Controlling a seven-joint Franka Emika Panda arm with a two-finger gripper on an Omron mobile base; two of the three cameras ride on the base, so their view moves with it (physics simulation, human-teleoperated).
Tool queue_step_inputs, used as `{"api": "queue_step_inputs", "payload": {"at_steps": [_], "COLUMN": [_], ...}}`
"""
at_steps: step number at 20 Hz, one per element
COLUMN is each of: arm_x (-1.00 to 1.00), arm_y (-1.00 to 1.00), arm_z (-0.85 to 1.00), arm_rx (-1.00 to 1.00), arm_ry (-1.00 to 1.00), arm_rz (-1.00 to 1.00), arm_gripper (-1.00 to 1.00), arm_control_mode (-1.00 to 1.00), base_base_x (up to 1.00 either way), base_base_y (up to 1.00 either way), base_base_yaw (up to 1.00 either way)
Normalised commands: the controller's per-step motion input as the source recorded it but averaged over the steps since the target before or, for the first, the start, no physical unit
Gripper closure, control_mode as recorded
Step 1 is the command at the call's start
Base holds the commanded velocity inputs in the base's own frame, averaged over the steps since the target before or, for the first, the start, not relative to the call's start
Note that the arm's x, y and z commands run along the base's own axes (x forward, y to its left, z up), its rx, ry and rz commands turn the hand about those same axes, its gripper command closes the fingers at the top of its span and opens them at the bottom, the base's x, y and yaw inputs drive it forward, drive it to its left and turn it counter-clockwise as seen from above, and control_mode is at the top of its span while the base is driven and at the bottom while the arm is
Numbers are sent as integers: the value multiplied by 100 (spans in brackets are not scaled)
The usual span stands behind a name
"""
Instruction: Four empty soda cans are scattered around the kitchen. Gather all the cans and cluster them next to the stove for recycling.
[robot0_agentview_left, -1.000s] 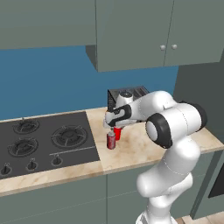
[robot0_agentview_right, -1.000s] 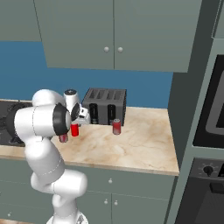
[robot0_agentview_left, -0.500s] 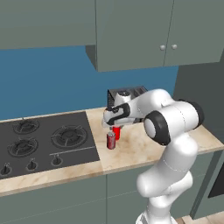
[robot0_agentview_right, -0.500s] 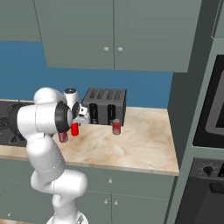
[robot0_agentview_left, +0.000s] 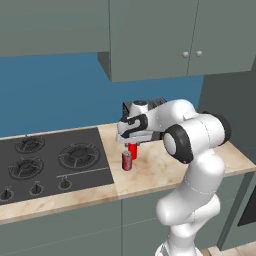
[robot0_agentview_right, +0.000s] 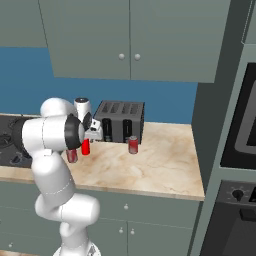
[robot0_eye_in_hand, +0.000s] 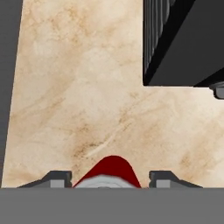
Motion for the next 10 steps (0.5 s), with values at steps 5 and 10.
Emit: {"api": "queue_step_inputs", "payload": {"at_steps": [5, 10], "arm_x": [-13, -16], "arm_y": [0, 0], "arm_z": [0, 1], "arm_rx": [0, 0], "arm_ry": [0, 0], "arm_rz": [0, 0], "arm_gripper": [-100, -100], "arm_control_mode": [-100, -100], "base_base_x": [0, 0], "base_base_y": [0, 0], "base_base_yaw": [0, 0]}}
